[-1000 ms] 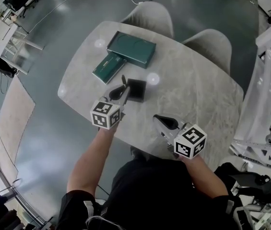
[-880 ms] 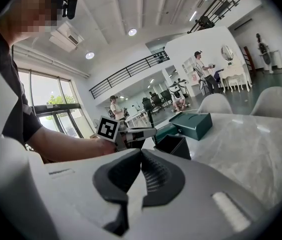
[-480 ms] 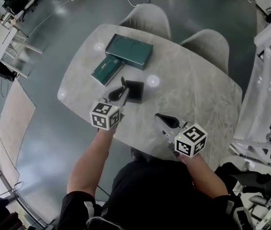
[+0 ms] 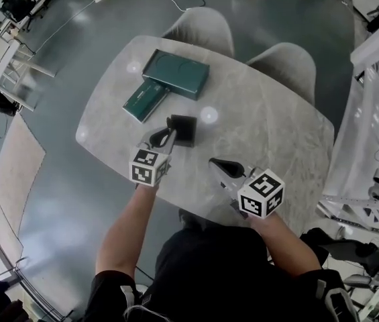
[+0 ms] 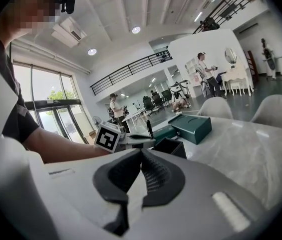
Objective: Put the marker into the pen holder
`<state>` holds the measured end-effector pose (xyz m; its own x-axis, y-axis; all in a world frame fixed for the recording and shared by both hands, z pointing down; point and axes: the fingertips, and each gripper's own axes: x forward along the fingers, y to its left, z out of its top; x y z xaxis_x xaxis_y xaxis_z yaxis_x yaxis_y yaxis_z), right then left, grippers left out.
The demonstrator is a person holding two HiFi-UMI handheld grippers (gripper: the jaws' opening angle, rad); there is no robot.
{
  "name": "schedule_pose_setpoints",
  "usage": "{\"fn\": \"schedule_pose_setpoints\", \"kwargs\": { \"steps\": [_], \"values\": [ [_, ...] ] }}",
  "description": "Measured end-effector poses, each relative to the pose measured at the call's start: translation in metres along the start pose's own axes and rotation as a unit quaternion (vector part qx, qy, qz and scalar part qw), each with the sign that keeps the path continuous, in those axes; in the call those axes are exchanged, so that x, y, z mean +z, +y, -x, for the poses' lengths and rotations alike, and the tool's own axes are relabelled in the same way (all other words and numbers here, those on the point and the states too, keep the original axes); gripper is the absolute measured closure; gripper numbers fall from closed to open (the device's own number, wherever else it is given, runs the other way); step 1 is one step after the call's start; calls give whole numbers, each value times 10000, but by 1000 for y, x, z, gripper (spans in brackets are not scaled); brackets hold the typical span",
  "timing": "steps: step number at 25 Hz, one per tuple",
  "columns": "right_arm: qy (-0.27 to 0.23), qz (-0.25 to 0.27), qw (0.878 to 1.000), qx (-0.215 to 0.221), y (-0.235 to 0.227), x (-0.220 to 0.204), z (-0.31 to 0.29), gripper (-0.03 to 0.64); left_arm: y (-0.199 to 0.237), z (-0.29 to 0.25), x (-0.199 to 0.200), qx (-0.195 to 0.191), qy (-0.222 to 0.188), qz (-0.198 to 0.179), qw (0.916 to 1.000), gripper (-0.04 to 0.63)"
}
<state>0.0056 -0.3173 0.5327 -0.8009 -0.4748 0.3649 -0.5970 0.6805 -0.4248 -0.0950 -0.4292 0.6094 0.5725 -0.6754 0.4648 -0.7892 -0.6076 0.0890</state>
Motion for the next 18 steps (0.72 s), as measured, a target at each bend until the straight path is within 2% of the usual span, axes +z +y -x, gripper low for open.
{"fn": "schedule_pose_setpoints", "kwargs": {
  "steps": [3, 8, 11, 18],
  "values": [
    [88, -96, 9999, -2, 0, -9, 0, 614, 2, 4, -7, -16, 140, -89, 9999, 545],
    [135, -106, 9998, 45, 7, -15, 1, 614, 2, 3, -21, -115, 549, 92, 9984, 543],
    [129, -131, 9998, 31, 9, -16, 3, 614, 2, 4, -24, -154, 574, 176, 9981, 541],
    [157, -188, 9997, -25, 8, -22, 9, 614, 2, 5, -25, -149, 690, 57, 9975, 532]
  ]
}}
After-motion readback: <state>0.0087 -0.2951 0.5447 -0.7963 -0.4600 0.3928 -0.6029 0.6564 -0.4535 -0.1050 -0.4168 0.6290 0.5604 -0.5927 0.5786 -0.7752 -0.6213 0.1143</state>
